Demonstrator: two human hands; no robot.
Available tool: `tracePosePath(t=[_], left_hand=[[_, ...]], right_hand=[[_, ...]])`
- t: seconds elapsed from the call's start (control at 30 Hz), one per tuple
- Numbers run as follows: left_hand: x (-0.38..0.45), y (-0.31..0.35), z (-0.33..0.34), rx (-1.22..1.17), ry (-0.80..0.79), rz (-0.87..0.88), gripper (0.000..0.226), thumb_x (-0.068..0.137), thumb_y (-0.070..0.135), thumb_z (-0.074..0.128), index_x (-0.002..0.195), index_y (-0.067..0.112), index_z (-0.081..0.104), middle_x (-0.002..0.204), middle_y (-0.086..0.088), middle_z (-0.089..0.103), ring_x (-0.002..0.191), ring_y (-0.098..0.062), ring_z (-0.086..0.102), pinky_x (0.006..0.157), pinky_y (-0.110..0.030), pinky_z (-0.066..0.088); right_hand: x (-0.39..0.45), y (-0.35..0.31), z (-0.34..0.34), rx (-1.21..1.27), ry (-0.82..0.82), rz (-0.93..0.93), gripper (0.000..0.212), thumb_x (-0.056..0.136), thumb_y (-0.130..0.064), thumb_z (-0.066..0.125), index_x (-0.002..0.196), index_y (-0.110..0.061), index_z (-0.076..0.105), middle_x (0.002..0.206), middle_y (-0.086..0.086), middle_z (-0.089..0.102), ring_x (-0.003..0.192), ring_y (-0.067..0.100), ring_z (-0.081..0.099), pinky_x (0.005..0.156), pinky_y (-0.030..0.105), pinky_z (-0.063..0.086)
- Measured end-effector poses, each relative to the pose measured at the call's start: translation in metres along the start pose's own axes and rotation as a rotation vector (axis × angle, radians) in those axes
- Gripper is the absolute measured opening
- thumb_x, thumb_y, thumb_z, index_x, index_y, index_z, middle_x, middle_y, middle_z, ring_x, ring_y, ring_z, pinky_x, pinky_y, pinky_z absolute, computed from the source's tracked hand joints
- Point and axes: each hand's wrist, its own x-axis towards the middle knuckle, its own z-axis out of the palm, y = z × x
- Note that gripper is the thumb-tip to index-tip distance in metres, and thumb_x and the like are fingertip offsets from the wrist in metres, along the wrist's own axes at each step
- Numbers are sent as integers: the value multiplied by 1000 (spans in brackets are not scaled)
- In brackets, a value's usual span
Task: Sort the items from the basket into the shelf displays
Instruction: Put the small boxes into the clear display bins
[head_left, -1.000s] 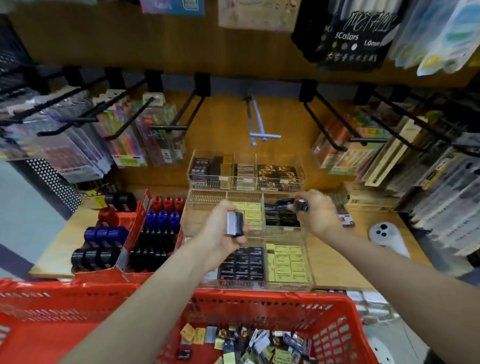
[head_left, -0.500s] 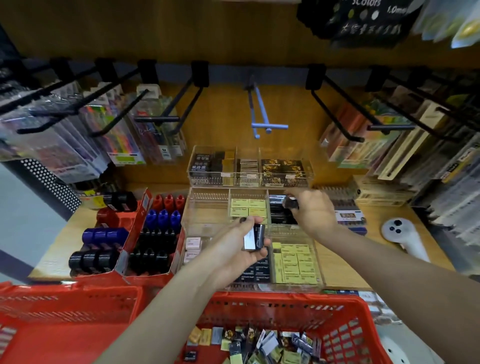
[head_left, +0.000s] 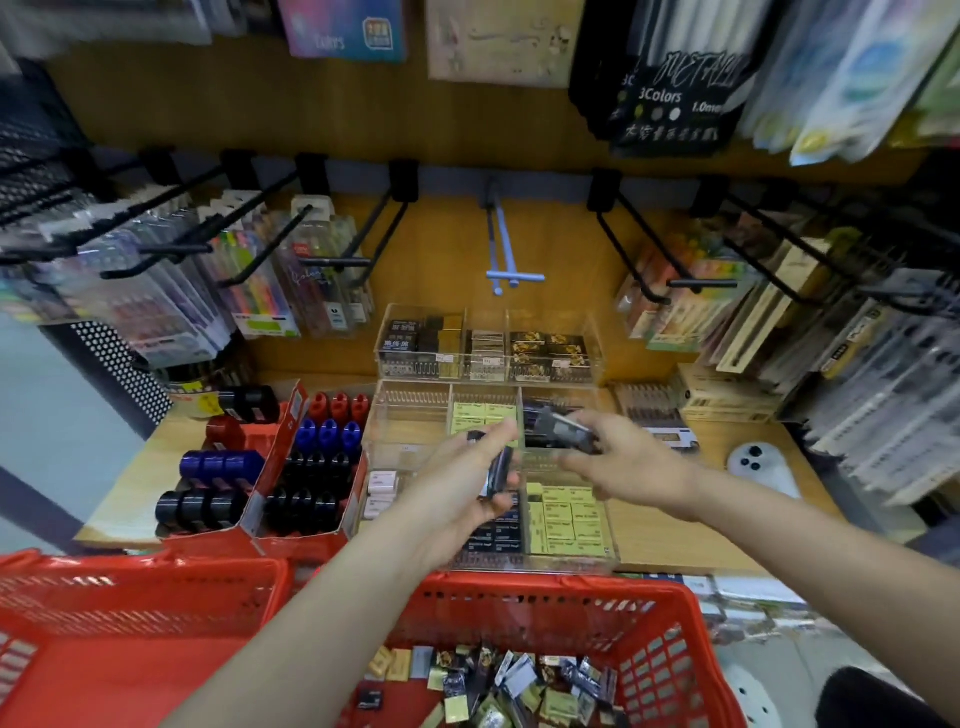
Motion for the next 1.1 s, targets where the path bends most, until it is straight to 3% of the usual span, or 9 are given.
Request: tracePosePath(t=[0.1,0.23,0.43,0.53,0.7,0.8,0.9,1.0,1.1], left_hand=[[-16,-1,13,97,-11,71,44,73,39,84,106,14,69,72,1,65,59,-9,55,44,-18,39],[-34,3,17,140,-29,157,34,80,32,81,107,18,65,77,-3,65,60,-9,55,44,-18,38],[-64,16,-3,240,-82,293,18,87,24,75,104,26,67,74,8,66,62,-5,56,49,-19,40],[-81,18,-13,339,-164,332,22,86,27,75,107,33,71,73,12,64,60,-2,53,50,-17,39],[-94,9,-22,233,-181,335,50,75,40,76,121,26,65,88,0,73,60,-4,49,47,-13,38],[-94,-1,-31,157,-99,323,40,80,33,73,118,24,62,82,0,71,60,-4,49,46,-15,34],[-91,-5,-41,103,-42,270,36,81,29,74,114,22,60,80,-2,71,59,-4,50,43,-17,32],[-89,-5,-45,80,-21,209,40,72,33,80,106,20,65,68,4,58,60,-5,52,45,-19,36],[-87,-5,-45,125,-16,167,24,82,28,78,101,18,66,67,1,55,57,-9,48,45,-20,35]], right_hand=[[-32,-18,5,-152,-1,-181,19,102,-23,51,119,-17,52,73,-12,51,51,-7,50,49,10,37],[-58,-37,9,-204,32,-307,18,102,-26,51,119,-21,55,81,-11,56,60,-5,52,56,13,39],[-84,-46,12,645,4,34,27,101,-36,51,111,-20,70,85,0,67,58,6,42,49,19,35],[-94,-47,10,381,146,-99,17,95,-37,61,105,-34,73,83,-19,66,60,0,51,53,17,43],[-101,-48,21,229,279,-352,16,90,-27,69,104,-33,72,80,-19,67,56,-4,51,58,10,39],[-98,-47,27,559,146,-87,27,94,-41,59,117,-28,65,78,-21,71,63,-1,50,60,17,42],[-94,-38,18,865,75,186,27,102,-14,47,127,-9,57,93,7,77,72,13,52,60,27,45],[-97,-28,12,838,42,144,42,93,3,58,132,-13,54,104,9,74,84,20,68,67,23,54],[-100,-25,13,710,151,54,56,66,-12,82,119,-18,64,102,7,74,92,23,73,72,23,58]])
